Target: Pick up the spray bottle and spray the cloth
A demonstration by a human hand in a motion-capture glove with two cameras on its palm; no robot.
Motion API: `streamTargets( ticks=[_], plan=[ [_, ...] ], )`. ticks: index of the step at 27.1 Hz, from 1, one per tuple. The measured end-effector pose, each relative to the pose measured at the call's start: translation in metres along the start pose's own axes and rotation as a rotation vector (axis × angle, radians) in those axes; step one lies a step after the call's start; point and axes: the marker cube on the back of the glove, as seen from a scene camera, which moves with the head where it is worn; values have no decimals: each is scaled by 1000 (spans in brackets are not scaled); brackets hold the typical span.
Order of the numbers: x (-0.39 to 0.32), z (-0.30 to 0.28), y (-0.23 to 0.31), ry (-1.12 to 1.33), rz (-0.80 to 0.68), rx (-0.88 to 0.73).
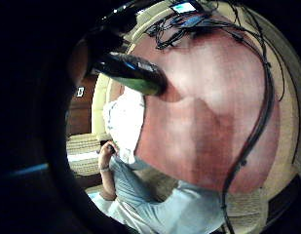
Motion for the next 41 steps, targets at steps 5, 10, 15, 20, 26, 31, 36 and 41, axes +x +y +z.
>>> streamTargets(
  ticks=[5,10,15,20,26,31,36,41],
  plan=[
    [-1,18,-26,-46,15,-11],
    [2,33,-51,-96,39,-4],
    [4,43,-74,-147,56,4],
    [-2,52,-90,-151,25,-1],
    [-10,61,-106,-147,-11,6],
    [-10,65,-116,-134,-56,33],
    [-16,75,-125,-168,-98,40],
    [-24,86,-137,-187,-116,35]
  ],
)
